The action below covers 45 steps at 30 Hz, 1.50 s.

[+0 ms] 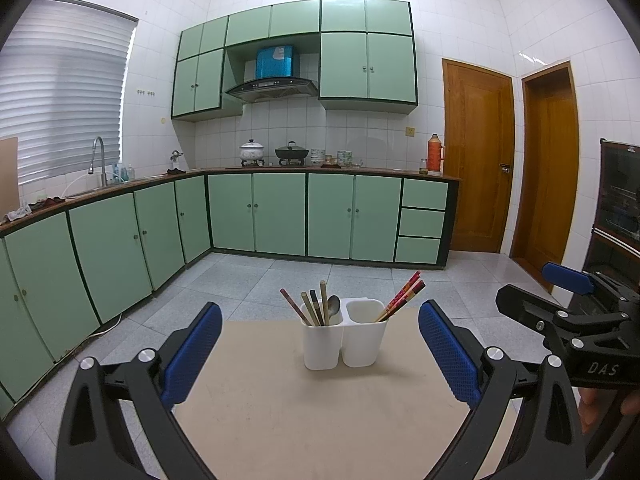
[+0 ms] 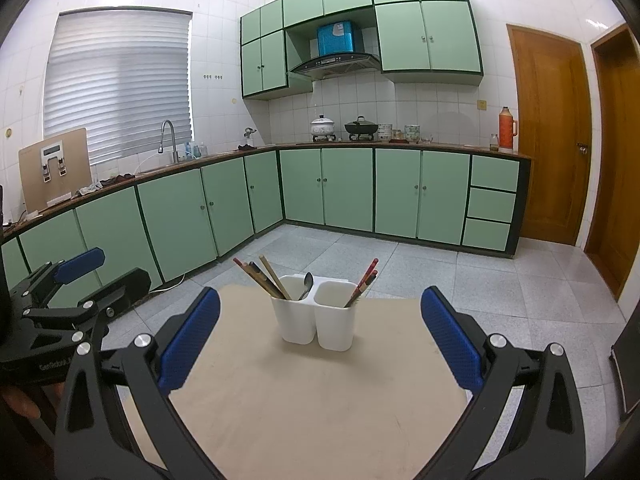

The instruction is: Organize utensils

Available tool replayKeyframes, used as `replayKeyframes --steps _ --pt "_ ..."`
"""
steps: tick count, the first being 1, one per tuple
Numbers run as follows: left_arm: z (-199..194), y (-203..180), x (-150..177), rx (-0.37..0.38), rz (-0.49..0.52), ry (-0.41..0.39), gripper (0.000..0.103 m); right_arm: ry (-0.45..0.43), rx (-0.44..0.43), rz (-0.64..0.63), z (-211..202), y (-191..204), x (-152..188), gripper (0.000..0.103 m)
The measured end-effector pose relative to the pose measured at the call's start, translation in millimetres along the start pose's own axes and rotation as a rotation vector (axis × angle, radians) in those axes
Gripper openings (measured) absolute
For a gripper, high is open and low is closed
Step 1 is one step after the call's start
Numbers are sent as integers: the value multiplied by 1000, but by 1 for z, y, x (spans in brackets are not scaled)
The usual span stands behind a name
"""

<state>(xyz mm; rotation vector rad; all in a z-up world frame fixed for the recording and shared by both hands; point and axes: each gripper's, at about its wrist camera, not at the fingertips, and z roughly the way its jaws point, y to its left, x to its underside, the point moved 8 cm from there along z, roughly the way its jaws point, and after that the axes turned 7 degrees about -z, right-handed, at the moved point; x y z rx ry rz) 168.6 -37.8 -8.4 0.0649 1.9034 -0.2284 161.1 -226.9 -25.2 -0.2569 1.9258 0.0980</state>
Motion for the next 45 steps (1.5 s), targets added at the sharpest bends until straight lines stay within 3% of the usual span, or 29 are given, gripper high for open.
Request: replayKeyframes --steps 45 --pt "-1 -2 3 1 -3 1 97 4 -3 4 -1 5 2 98"
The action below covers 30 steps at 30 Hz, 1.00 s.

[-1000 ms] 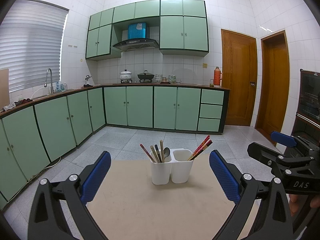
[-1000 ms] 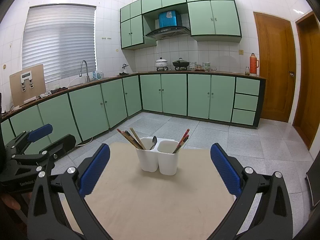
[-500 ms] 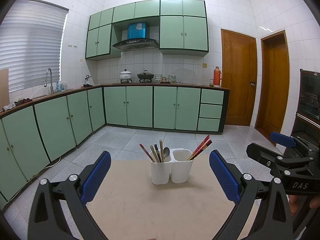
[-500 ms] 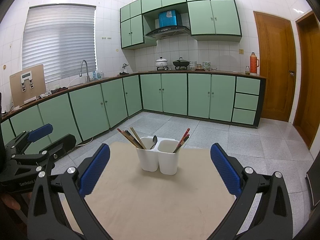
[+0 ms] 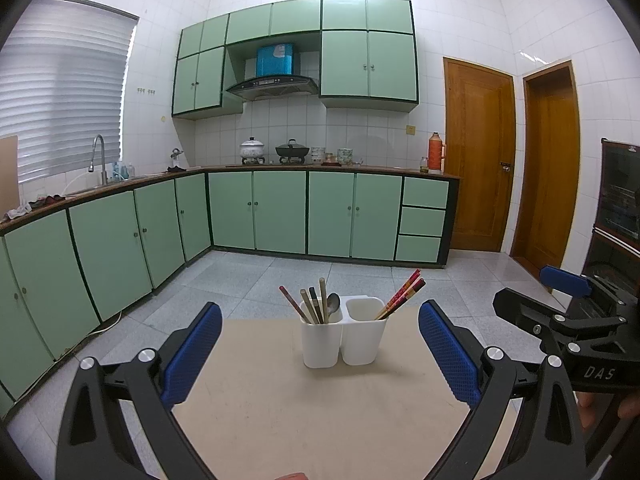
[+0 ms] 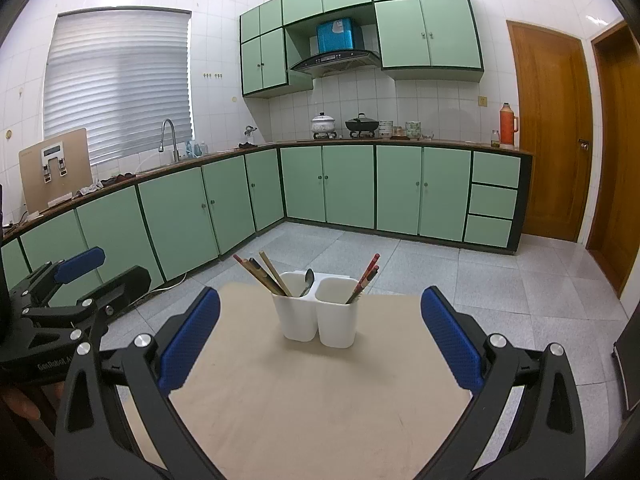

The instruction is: Organize utensils

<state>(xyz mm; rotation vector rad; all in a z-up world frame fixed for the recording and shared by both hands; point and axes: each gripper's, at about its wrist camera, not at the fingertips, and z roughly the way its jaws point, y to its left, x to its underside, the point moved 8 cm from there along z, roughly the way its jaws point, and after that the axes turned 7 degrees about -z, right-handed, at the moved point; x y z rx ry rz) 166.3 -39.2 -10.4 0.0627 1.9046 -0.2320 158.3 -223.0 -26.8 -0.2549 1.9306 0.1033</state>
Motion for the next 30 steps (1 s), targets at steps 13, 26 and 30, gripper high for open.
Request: replayKeyframes --steps 13,26,30 --pt "1 -3 3 2 -2 2 97 2 0 1 0 1 1 98" --pt "5 -2 7 6 -6 7 97 10 0 6 3 4 7 98" --pt "5 -3 8 5 -7 9 97 11 1 6 3 5 8 98"
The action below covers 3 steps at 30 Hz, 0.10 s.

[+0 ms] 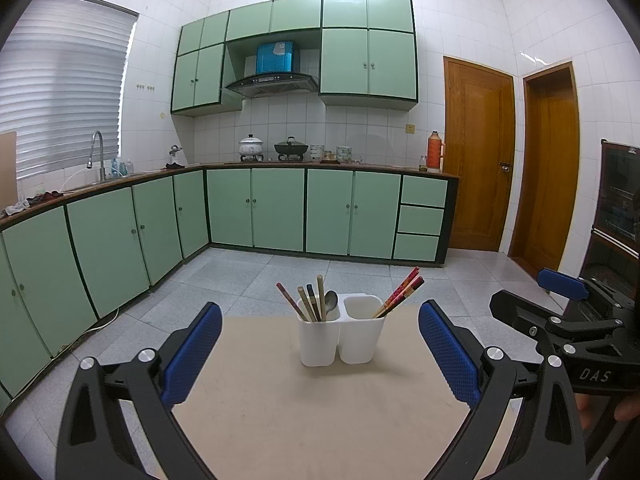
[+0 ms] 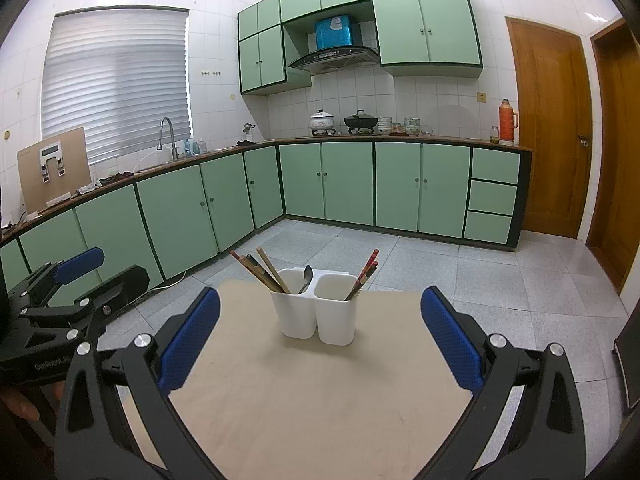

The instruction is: Organize utensils

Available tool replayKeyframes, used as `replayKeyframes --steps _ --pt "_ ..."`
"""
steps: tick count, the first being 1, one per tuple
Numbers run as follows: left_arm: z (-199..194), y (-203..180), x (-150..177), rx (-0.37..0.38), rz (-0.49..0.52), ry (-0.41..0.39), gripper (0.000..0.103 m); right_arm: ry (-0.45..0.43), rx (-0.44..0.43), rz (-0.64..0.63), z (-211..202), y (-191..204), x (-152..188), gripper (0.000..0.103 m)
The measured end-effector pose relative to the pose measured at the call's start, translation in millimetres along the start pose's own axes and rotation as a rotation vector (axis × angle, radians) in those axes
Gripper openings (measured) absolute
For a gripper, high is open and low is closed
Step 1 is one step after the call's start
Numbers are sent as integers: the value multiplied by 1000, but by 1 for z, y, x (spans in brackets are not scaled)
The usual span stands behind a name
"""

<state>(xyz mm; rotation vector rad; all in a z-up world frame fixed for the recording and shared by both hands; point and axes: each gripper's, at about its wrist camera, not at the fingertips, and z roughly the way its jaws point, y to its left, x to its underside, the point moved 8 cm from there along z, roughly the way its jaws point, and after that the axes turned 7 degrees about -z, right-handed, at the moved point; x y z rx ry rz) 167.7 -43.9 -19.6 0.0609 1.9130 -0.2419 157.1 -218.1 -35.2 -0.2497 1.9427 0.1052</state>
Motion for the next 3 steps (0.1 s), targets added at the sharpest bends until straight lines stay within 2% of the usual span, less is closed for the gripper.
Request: replayKeyframes --steps 3 --pt "0 -1 0 -1 2 0 97 0 0 1 1 0 -1 98"
